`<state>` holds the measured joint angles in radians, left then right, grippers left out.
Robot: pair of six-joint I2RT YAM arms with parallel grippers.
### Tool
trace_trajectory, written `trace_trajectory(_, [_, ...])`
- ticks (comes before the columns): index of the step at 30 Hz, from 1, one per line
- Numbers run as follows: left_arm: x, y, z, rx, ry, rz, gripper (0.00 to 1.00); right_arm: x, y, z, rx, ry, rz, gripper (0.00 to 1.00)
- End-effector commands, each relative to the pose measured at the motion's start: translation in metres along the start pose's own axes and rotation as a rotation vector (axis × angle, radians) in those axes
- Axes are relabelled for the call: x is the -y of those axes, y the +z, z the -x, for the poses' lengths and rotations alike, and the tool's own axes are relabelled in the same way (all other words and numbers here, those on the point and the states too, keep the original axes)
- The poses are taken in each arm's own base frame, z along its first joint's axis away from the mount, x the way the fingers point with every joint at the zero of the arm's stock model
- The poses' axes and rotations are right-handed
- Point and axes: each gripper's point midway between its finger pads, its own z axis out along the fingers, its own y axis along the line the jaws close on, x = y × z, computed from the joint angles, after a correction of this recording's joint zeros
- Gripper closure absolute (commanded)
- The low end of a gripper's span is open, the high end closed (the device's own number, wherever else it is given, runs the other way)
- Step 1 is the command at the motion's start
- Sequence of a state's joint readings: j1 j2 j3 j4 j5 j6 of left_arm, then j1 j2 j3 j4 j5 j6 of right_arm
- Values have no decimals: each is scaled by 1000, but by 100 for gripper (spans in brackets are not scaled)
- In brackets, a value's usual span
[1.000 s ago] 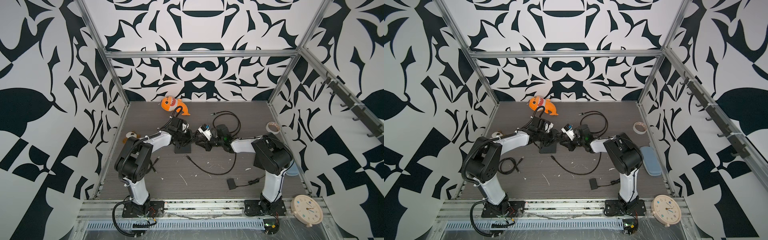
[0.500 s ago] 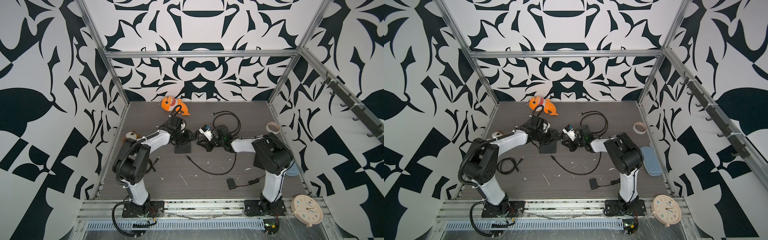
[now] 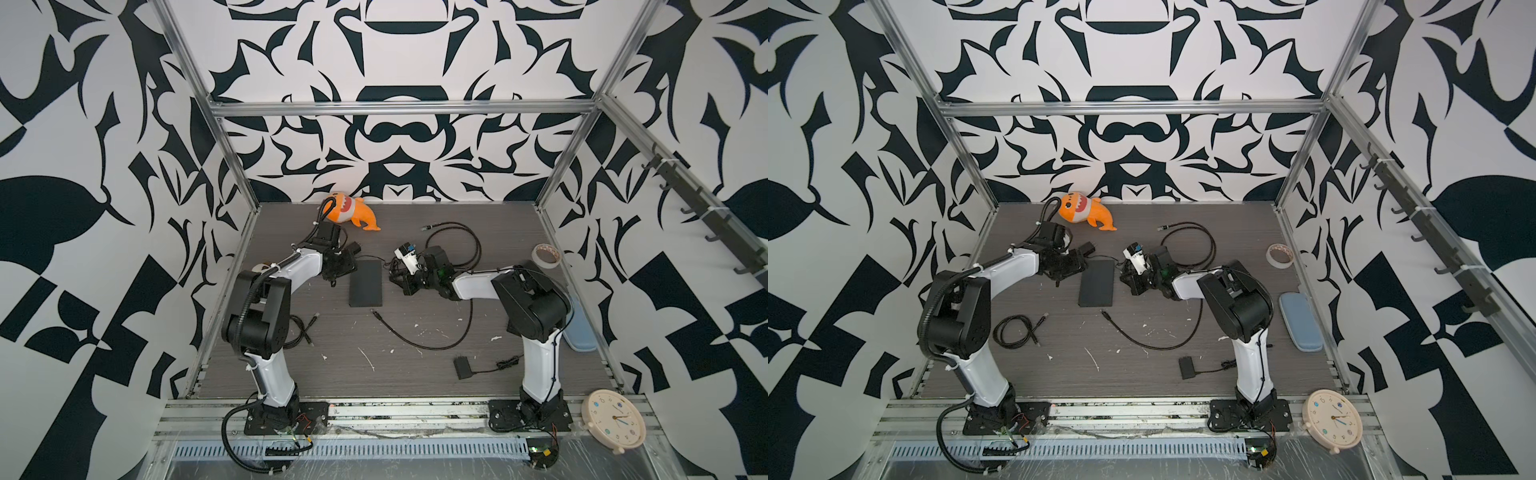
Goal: Insert the plug into the switch port
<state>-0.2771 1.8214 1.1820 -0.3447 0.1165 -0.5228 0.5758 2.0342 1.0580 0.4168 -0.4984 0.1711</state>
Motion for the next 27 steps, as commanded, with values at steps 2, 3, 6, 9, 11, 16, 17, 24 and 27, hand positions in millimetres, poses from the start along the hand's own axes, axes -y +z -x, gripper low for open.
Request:
trace_trajectory(2, [6, 8, 1, -26, 33, -19, 41, -12, 8, 20, 51, -20, 9, 95])
trace_trajectory(3, [6, 10, 1, -31, 32, -23, 41, -14, 11, 18, 47, -21, 12, 95])
trace_trajectory(6, [8, 18, -2, -51, 43, -42, 41, -23, 15, 14, 47, -23, 50, 95])
trace_trajectory(9, [12, 23, -4, -71, 76, -70, 41, -42, 17, 12, 58, -43, 113, 95])
trace_trajectory(11, [15, 24, -5, -84, 96, -85, 41, -55, 20, 10, 51, -57, 149, 95])
trace_trajectory(16, [25, 22, -7, -103, 155, -139, 41, -72, 24, 5, 45, -61, 215, 95])
trace_trajectory(17, [26, 22, -8, -107, 170, -148, 41, -71, 23, 6, 50, -62, 213, 95])
trace_trajectory(24, [22, 22, -8, -120, 293, -121, 42, -30, 0, 2, -44, -51, 70, 95])
trace_trajectory(27, [23, 22, -5, -117, 343, -120, 42, -5, -3, 0, -119, -38, -24, 95])
